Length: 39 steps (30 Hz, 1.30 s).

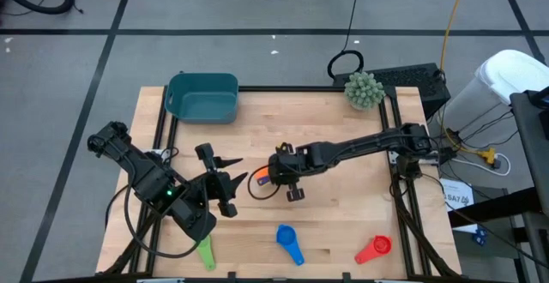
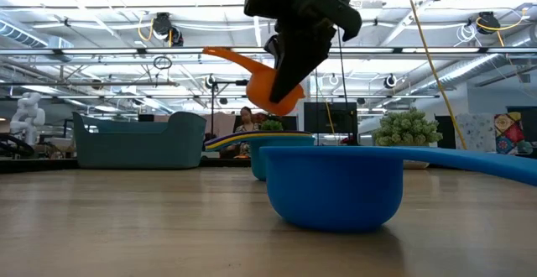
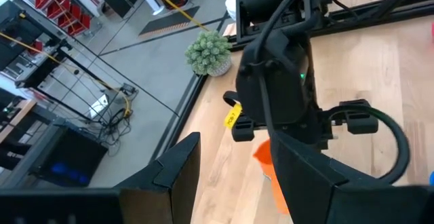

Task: Nest measuring cups in basket
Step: Stack the orange cup on top of the dark blue measuring cup

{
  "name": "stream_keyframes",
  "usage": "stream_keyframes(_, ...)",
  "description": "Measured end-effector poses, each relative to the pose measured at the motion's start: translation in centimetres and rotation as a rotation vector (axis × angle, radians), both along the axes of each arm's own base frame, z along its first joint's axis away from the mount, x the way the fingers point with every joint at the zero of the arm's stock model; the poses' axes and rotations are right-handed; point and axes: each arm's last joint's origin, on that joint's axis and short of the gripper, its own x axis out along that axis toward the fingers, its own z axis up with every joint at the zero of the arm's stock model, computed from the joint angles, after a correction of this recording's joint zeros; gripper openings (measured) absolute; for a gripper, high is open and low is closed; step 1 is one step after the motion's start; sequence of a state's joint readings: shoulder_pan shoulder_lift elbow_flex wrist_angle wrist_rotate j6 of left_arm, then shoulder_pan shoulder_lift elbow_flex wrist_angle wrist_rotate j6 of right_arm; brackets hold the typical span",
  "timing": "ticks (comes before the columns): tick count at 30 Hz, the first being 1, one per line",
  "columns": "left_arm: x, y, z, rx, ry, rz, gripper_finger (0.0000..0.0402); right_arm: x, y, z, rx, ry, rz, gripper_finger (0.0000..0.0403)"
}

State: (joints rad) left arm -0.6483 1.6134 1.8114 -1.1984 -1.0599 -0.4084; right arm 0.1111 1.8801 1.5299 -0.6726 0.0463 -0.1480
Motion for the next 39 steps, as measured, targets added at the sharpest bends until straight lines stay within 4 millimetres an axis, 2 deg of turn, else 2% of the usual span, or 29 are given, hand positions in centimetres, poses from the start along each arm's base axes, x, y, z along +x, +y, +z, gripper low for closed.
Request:
stream_keyframes(17, 0.7, 0.4, 0.1, -0.050, 0.017, -0.031, 0.0182, -0.6, -0.3, -0.3, -0.019, 0.073, 0.011, 0.0000)
stream_keyframes(25, 0.9, 0.5, 0.1, -0.081, -0.007, -0.010, 0.0182, -0.2, -0.2, -1.6, -0.019, 0.083, 0.038, 0.0000)
stream_keyframes(39, 1.5, 0.3, 0.6, -0.125, -0.052, -0.037, 0.0182, -0.1, -0.1, -2.2, 0.016, 0.064, 0.062, 0.0000)
